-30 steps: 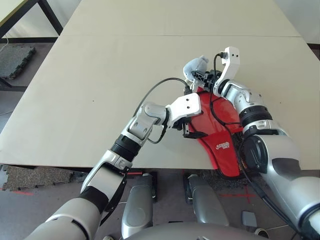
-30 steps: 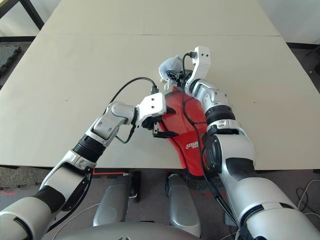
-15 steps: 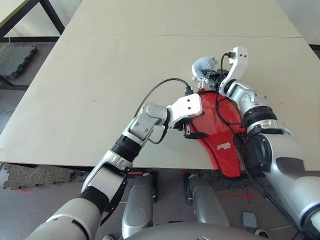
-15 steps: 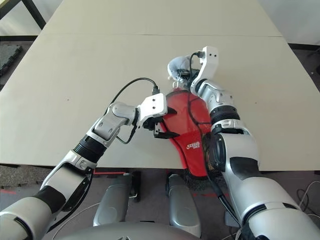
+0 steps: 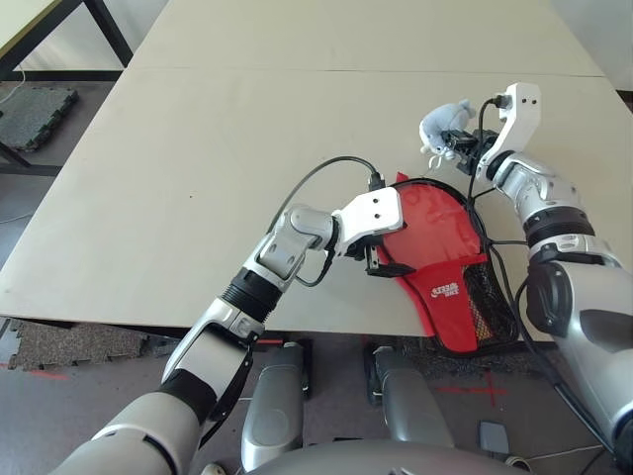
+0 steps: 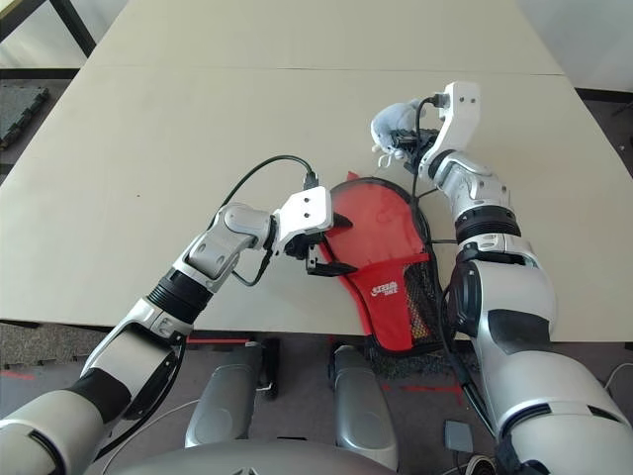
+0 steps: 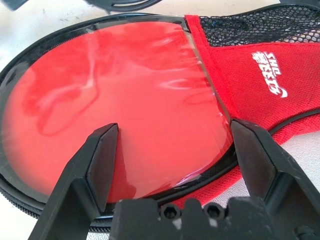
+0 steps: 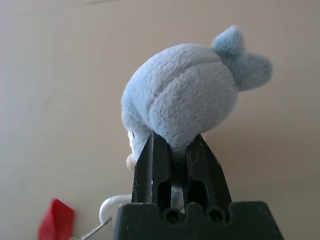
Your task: Store the ping-pong paddle in its case and zip it.
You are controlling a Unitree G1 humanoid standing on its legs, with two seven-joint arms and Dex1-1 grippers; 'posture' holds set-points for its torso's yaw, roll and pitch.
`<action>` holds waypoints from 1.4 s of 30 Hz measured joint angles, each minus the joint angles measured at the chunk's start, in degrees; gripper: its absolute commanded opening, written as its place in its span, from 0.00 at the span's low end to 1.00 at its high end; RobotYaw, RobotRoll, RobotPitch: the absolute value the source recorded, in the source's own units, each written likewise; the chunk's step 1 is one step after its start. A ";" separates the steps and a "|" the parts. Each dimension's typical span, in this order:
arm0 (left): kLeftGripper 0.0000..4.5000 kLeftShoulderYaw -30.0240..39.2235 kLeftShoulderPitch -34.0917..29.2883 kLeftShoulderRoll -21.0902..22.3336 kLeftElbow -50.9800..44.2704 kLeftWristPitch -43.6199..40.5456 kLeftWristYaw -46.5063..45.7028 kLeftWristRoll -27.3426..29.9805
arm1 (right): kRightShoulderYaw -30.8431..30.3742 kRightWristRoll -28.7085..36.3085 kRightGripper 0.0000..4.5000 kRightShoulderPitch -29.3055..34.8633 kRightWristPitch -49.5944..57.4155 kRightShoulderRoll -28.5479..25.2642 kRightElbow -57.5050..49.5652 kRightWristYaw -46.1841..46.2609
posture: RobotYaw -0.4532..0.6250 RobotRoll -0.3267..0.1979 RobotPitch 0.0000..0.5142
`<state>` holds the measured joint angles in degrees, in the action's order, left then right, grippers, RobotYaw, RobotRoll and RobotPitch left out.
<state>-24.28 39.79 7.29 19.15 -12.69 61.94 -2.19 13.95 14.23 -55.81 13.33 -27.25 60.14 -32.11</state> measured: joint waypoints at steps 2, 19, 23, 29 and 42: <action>1.00 -0.02 0.04 -0.12 0.22 0.17 0.00 0.00 | -0.01 -0.35 0.00 1.36 0.29 -2.13 -0.83 -1.06 | 0.44 0.62 0.45; 1.00 -0.54 1.99 -1.27 4.51 2.87 0.32 -0.01 | -1.83 0.70 0.00 18.24 13.21 -13.29 -23.96 -15.60 | 0.39 0.62 0.46; 1.00 -0.57 2.31 -1.47 5.49 3.52 0.47 -0.01 | -2.09 1.60 0.00 22.17 16.72 -16.08 -29.98 -18.62 | 0.39 0.62 0.46; 1.00 -0.57 2.57 -1.84 6.50 4.41 0.60 -0.01 | -2.03 2.87 0.00 25.32 19.10 -19.03 -33.31 -20.72 | 0.38 0.62 0.46; 1.00 -0.69 3.43 -2.51 8.18 5.25 0.73 -0.03 | -1.82 7.53 0.00 33.92 25.43 -25.87 -42.29 -27.42 | 0.38 0.62 0.46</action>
<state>-24.98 43.22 4.77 27.33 -7.44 62.67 -2.22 12.13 21.76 -21.89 38.77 -53.11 17.85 -59.53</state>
